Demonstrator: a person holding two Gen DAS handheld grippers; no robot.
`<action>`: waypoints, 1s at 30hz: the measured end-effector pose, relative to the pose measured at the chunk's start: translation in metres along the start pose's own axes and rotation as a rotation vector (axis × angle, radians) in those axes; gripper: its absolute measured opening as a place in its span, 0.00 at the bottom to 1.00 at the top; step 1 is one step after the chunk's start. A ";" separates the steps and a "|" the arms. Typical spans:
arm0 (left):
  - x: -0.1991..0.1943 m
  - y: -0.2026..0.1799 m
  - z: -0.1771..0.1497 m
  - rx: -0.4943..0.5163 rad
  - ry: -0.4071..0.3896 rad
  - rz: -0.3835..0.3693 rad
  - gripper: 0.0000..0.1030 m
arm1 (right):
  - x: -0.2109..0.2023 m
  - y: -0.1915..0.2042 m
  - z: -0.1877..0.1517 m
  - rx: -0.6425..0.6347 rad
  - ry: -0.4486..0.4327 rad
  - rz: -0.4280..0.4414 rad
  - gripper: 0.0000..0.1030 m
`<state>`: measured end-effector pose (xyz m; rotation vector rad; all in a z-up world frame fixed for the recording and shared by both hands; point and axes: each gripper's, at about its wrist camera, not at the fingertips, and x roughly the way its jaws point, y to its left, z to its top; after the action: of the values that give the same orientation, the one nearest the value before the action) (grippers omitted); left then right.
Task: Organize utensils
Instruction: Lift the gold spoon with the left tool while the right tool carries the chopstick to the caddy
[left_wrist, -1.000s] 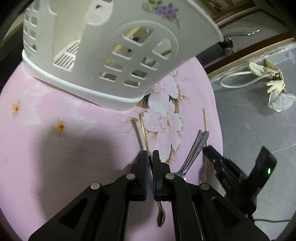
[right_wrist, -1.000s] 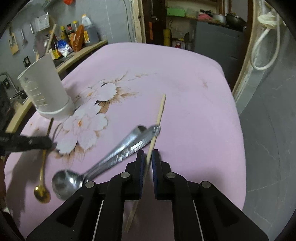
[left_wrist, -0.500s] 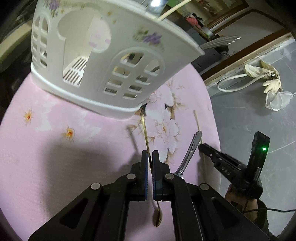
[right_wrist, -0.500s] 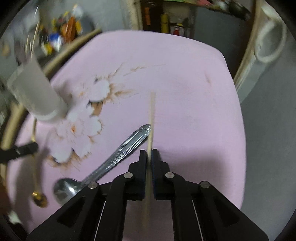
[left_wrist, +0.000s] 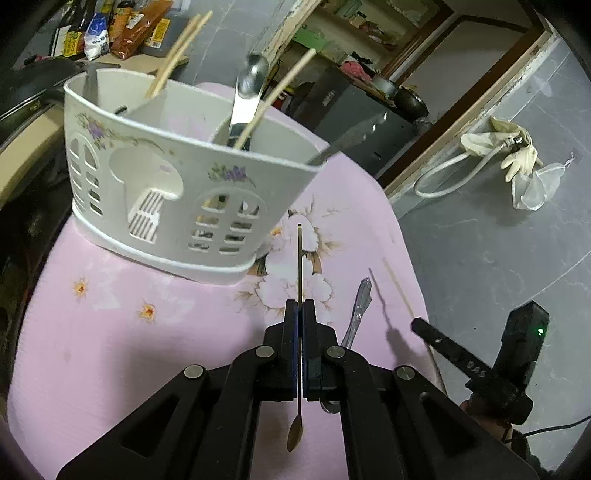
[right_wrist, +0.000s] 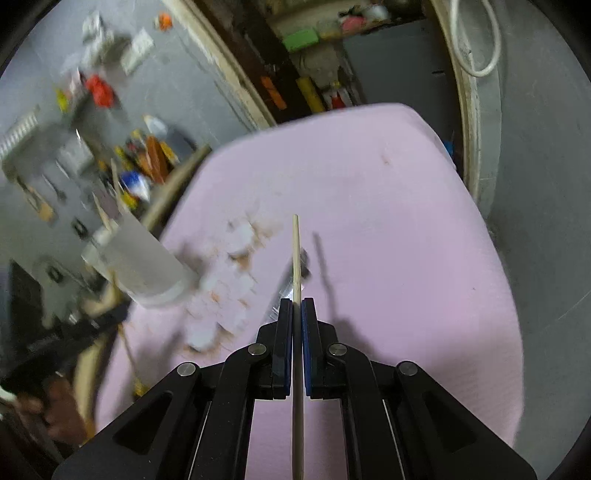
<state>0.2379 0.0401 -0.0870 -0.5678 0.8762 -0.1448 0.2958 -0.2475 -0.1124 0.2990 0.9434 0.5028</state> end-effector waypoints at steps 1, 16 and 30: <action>-0.004 0.001 0.002 0.000 -0.008 -0.003 0.00 | -0.002 0.004 0.004 0.003 -0.020 0.013 0.02; -0.080 0.001 0.052 0.113 -0.221 0.002 0.00 | -0.023 0.128 0.051 -0.116 -0.356 0.333 0.02; -0.114 0.059 0.148 0.090 -0.409 0.025 0.00 | 0.022 0.206 0.081 -0.073 -0.621 0.371 0.03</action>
<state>0.2708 0.1906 0.0349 -0.4793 0.4767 -0.0415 0.3164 -0.0638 0.0113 0.5316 0.2617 0.7269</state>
